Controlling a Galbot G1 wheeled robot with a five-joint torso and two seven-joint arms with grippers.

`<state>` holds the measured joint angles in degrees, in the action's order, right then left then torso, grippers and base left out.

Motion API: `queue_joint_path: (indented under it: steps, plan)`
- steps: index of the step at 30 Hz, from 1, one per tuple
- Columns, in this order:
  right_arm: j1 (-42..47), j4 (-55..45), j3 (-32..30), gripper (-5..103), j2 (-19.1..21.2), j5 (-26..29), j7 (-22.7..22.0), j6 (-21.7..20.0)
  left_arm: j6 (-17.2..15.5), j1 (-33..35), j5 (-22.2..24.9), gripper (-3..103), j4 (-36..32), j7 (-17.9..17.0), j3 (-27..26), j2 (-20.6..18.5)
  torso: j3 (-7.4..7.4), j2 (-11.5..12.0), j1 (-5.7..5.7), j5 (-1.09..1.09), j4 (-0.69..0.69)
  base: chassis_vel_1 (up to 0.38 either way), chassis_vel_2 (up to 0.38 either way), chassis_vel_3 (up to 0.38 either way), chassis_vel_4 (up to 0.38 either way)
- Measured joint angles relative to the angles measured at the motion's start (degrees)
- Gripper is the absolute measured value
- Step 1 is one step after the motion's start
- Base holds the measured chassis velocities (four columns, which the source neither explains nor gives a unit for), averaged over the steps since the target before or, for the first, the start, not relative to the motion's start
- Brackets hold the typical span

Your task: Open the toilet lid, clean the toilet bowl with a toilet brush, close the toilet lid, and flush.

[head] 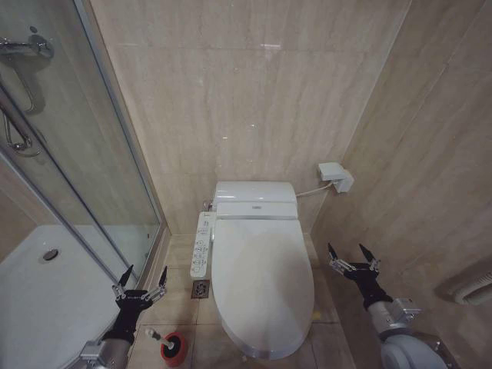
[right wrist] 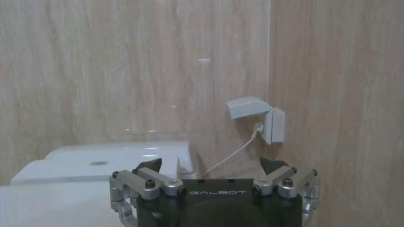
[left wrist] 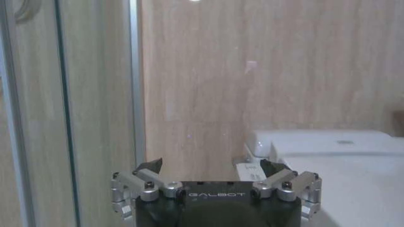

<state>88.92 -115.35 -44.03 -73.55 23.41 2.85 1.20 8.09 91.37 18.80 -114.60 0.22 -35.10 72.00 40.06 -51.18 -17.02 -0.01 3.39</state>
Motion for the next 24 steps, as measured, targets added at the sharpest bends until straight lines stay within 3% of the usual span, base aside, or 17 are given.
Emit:
queue_joint_path:
  steps: [1, 2, 5, 6, 12, 18, 24]
  plan:
    - [0.0, 0.0, 0.0, 100, 0.0, 0.0, 0.0, 0.0, -2.5, -2.3, 1.7, 100, 0.1, -1.0, 0.6, -0.6, 0.0, 0.0, 0.0, 0.0, 0.02, 0.0, 0.0, 0.0, 0.0]
    - [0.0, 0.0, 0.0, 100, 0.0, 0.0, 0.0, 0.0, -2.5, -2.3, 1.7, 100, 0.1, -1.0, 0.6, -0.6, 0.0, 0.0, 0.0, 0.0, 0.02, 0.0, 0.0, 0.0, 0.0]
    - [0.0, 0.0, 0.0, 100, 0.0, 0.0, 0.0, 0.0, -9.7, -9.0, 6.6, 100, 0.6, -3.8, 2.3, -2.4, 0.0, 0.0, -0.01, 0.0, 0.03, 0.0, 0.0, 0.0, 0.0]
    - [0.0, 0.0, 0.0, 100, 0.0, 0.0, 0.0, 0.0, -10.6, -10.5, 7.6, 100, 0.7, -4.0, 2.6, -2.9, 0.0, 0.0, -0.02, 0.0, 0.05, 0.0, 0.0, 0.0, 0.0]
    - [0.0, 0.0, 0.0, 100, 0.0, 0.0, 0.0, 0.0, -10.8, -12.2, 9.2, 100, 0.7, -3.5, 3.6, -3.6, 0.01, 0.0, -0.02, 0.0, 0.01, 0.0, 0.0, 0.0, 0.0]
    - [0.0, 0.0, 0.0, 100, 0.0, 0.0, 0.0, 0.0, -9.6, -10.7, 6.4, 100, 0.4, -3.7, 4.9, -1.9, 0.0, 0.0, -0.01, 0.01, 0.01, 0.0, 0.0, 0.0, 0.0]
    - [0.0, 0.0, 0.0, 100, 0.0, 0.0, 0.0, 0.0, -7.9, -10.8, 4.7, 100, 2.1, -2.8, 3.2, -3.0, 0.0, 0.0, -0.01, 0.01, 0.02, 0.0, 0.0, 0.0, 0.0]
